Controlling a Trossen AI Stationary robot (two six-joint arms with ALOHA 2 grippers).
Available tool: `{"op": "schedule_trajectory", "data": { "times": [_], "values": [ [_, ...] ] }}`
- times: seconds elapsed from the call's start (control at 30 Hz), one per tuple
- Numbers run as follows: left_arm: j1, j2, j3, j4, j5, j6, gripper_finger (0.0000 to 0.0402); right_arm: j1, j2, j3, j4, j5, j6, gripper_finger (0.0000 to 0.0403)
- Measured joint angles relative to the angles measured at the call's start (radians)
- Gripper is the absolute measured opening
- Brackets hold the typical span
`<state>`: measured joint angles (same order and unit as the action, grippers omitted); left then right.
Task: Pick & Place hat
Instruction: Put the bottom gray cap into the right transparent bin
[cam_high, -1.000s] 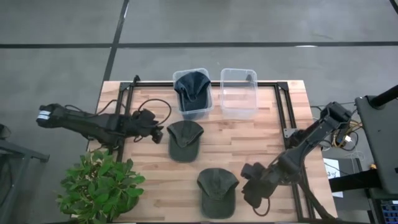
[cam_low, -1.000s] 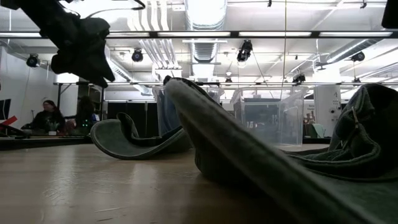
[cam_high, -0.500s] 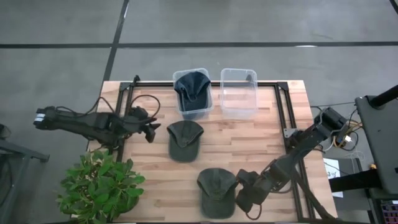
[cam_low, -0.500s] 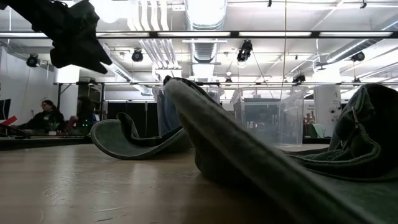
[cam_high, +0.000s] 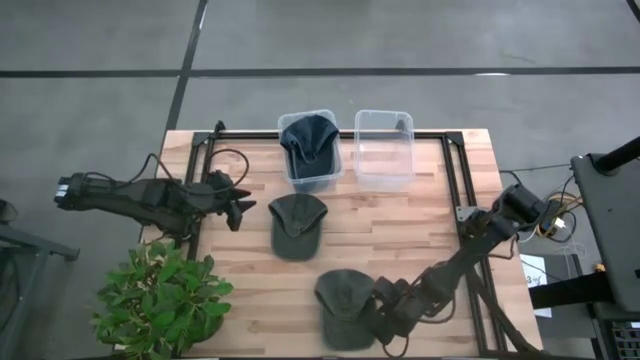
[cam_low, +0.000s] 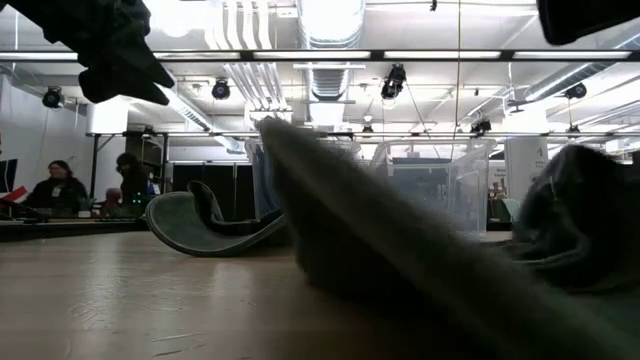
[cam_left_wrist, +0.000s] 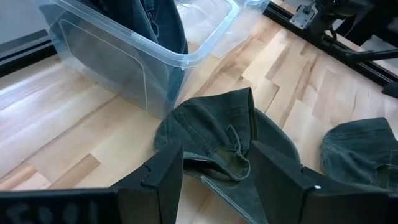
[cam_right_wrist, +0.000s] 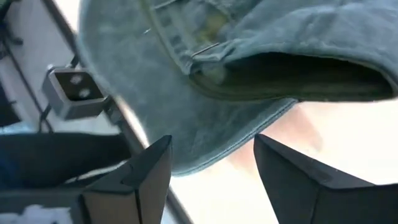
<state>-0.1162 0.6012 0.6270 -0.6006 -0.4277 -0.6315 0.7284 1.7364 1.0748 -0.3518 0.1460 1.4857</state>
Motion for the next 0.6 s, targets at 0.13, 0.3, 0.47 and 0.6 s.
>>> {"op": "schedule_trajectory", "data": {
  "times": [0.13, 0.3, 0.47, 0.6],
  "values": [
    [0.000, 0.000, 0.000, -0.002, 0.000, 0.001, 0.0176, -0.008, 0.028, 0.000, -0.001, 0.037, -0.001, 0.0221],
    [0.000, 0.000, 0.000, -0.004, 0.013, 0.000, 0.0176, -0.007, 0.049, -0.002, -0.001, 0.037, 0.016, 0.0221],
    [0.000, 0.000, 0.000, -0.006, 0.024, -0.002, 0.0176, 0.016, 0.033, -0.002, 0.000, 0.039, 0.073, 0.0221],
    [0.000, 0.000, 0.000, -0.007, 0.024, -0.001, 0.0176, 0.023, 0.036, -0.002, -0.006, 0.083, 0.090, 0.0221]
  ]
}}
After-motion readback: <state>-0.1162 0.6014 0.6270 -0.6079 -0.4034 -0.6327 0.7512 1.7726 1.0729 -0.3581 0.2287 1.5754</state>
